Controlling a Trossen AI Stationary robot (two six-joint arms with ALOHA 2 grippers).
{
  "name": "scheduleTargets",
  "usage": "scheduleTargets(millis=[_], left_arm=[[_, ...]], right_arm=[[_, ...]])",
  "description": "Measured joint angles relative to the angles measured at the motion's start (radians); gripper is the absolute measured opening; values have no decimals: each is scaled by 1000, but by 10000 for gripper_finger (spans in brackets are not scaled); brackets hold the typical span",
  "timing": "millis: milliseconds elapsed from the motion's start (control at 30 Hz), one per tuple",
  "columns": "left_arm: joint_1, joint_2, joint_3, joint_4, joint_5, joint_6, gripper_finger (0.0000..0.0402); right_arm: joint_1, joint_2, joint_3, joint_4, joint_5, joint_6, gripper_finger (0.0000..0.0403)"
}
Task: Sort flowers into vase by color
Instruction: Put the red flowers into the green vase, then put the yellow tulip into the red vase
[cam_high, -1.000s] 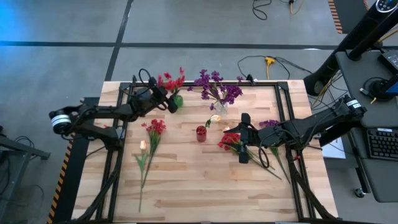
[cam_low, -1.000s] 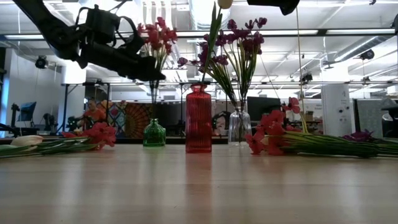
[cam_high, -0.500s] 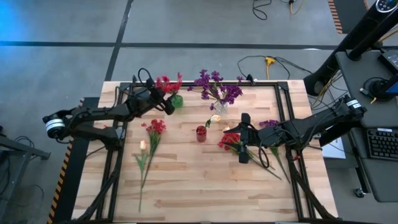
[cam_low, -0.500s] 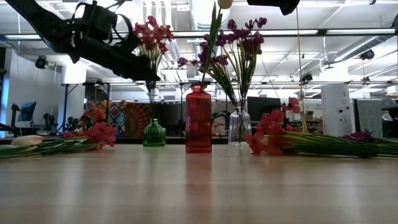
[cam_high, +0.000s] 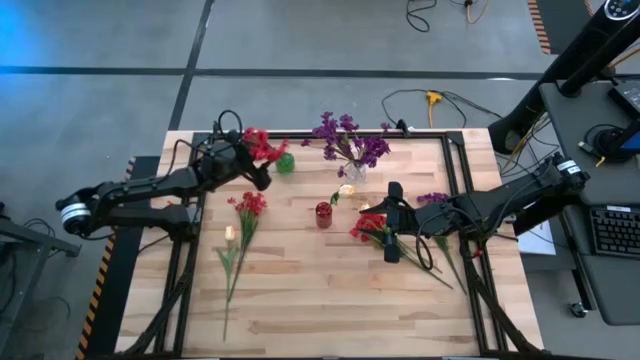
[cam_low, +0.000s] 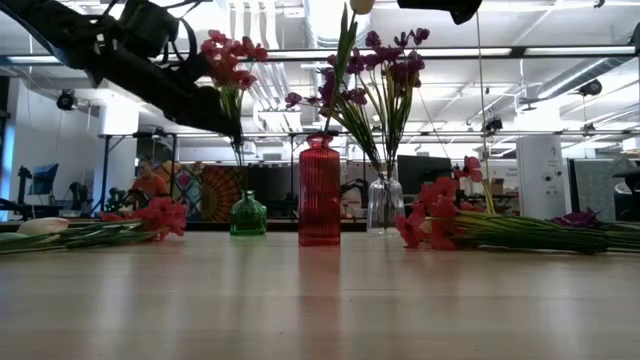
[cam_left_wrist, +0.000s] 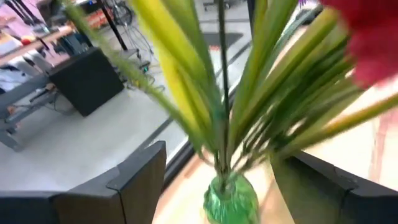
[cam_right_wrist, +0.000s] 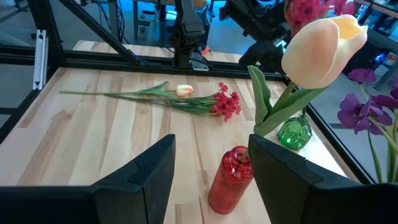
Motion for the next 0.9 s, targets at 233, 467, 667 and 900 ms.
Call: scheduleTargets(millis=[233,467,667,900], left_arm=[[0,-67,6,-140,1,-26,269],[0,-97,88,-369,1,-96,268],[-1,-102,137,-576,2,-178,268],[-109,-163,170,-607,69,-292,268]], right_arm=[[0,0,0,0,0,0,196],[0,0,0,0,0,1,196],[0,-11,0,-62,0,101,196],[0,-36,50,-378,0,444,196]])
